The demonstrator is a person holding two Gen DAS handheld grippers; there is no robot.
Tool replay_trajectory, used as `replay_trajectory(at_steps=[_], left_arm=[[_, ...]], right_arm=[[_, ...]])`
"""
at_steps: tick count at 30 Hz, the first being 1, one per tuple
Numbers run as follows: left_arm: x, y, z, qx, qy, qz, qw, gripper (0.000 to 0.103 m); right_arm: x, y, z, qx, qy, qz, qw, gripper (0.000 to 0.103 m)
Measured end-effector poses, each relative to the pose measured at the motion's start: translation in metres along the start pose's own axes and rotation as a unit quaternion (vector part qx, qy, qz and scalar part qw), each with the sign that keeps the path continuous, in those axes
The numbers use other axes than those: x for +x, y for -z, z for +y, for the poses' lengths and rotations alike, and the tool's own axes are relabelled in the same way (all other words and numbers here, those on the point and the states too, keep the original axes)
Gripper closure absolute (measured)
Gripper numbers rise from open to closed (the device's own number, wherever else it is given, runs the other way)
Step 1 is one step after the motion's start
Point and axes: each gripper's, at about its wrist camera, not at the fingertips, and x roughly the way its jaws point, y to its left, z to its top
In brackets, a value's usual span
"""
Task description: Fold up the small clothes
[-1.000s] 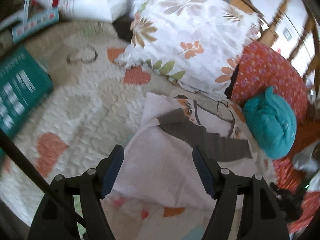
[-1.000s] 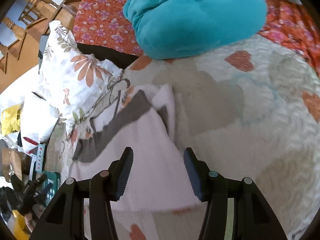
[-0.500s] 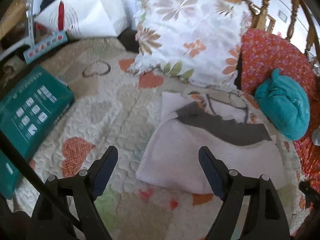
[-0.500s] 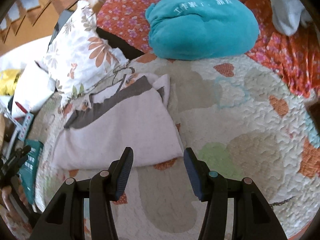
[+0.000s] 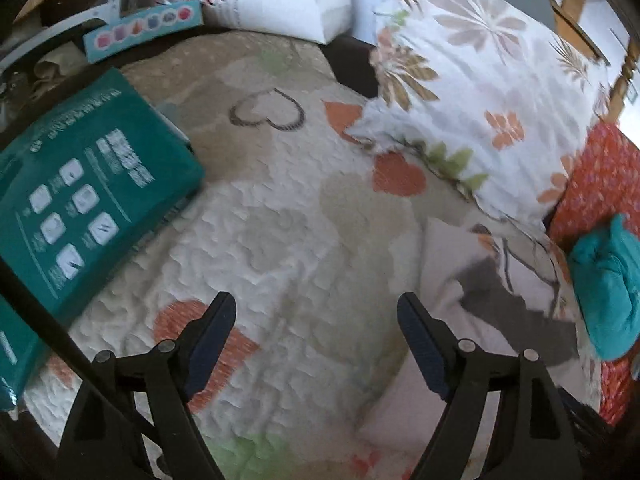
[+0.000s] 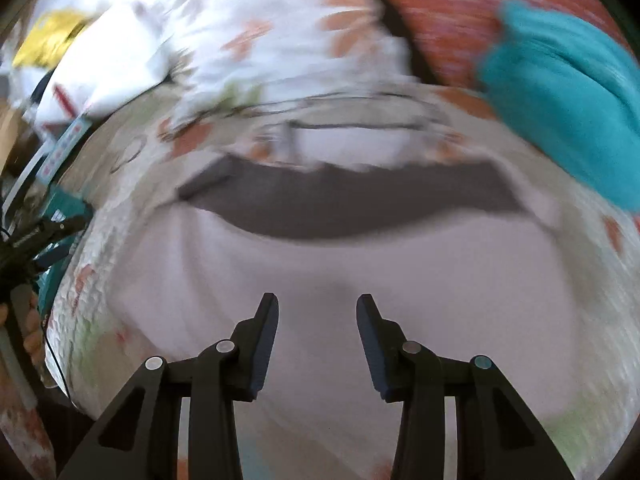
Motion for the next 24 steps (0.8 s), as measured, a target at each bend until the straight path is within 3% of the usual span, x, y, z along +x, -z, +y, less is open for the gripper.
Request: replay_trajectory(at_steps=[4,8,11,13,14,19,24], left_arm=[[0.001,-0.003,0.008,-0.019,0.006,0.015,0.9997,0.021],[0.000,-0.005,0.005,-0.016,0.018,0.020,0.9995,0.021],[-0.005,-0.008,0.000,-0.004,0.008,0.007,0.9999,0.021],[-0.007,-0.009,-0.003,0.006,-0.005,-0.007,0.9999,0.021],[-0.008,-0.010,-0.004,0.009,-0.014,-0.012,0.9998,0.021],[-0.008,-0.010,-0.006,0.017,-0.021,-0.018,0.9995,0.021],[-0.005,-0.001,-0.011,0.021,-0.020,-0.006,0.9996,0.021]], right_arm=[[0.066,-0.039,0.073,-0.074,-0.019,0.022,0.997,0.059],[0.131,-0.072,0.121,-0.135,0.028,0.050,0.989,0.059],[0.156,-0.100,0.139,-0.151,0.057,0.039,0.986,0.051],[0.168,-0.115,0.144,-0.154,0.063,0.052,0.985,0.027],[0.171,-0.121,0.145,-0.156,0.073,0.061,0.983,0.027],[0.120,-0.123,0.131,-0.124,0.040,0.017,0.991,0.028],[0.049,-0.094,0.065,-0.077,0.047,0.008,0.996,0.028]])
